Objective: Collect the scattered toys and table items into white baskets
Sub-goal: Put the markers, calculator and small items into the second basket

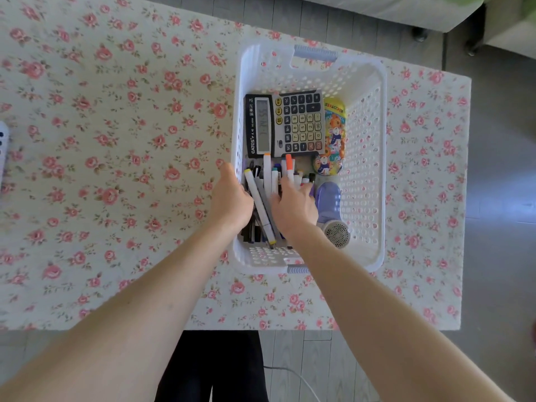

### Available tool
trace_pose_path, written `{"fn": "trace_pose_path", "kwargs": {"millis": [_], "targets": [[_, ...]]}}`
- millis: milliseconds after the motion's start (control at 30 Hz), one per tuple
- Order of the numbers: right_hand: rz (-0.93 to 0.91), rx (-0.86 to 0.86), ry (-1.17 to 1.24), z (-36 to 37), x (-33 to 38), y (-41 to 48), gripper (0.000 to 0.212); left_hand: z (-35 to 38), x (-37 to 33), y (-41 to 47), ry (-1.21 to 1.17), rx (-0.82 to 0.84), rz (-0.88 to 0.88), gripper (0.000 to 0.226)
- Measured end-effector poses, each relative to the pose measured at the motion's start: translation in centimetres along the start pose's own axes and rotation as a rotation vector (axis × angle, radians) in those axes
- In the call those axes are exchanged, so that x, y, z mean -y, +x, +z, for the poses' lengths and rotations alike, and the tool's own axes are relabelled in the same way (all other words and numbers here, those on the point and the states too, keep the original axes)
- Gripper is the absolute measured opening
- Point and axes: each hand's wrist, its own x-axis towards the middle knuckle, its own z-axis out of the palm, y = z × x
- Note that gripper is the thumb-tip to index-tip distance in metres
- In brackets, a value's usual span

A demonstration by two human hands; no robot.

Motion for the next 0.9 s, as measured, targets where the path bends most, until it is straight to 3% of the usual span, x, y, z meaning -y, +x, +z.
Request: {"fn": "trace_pose_path", "kwargs": {"millis": [67, 167, 433, 533, 633, 800, 900], "targets": [[-0.008, -0.023, -0.032, -0.4, -0.1, 0.2, 0.051, 0.0, 0.0, 0.0, 0.002, 0.0, 0.002, 0.021], [-0.054, -0.051, -0.139, -0.1, -0.5, 0.0, 0.051, 0.0, -0.1, 0.0, 0.003, 0.009, -0.005, 0.024], [-0.095, 0.186, -0.071, -1.4, -0.9, 1.6, 0.048, -0.1, -0.3, -0.1, 0.009, 0.011, 0.006, 0.025], [-0.171, 0.164, -0.187, -2.0, -0.6, 1.4, 0.047, -0.1, -0.2, -0.1, 0.006, 0.009, 0.006, 0.024], [-0.24, 0.258, -0.261, -1.1, -0.3, 0.5, 0.046, 0.1, -0.2, 0.0, 0.007, -0.008, -0.003, 0.021], [-0.173, 0.308, -0.104, 0.5, 0.0, -0.1, 0.038, 0.0, -0.3, -0.1, 0.009, -0.024, -0.014, 0.025], [-0.128, 0.345, 0.072, 0.1, -0.7, 0.1, 0.046, 0.0, -0.4, -0.1, 0.009, -0.027, -0.015, 0.024]]}}
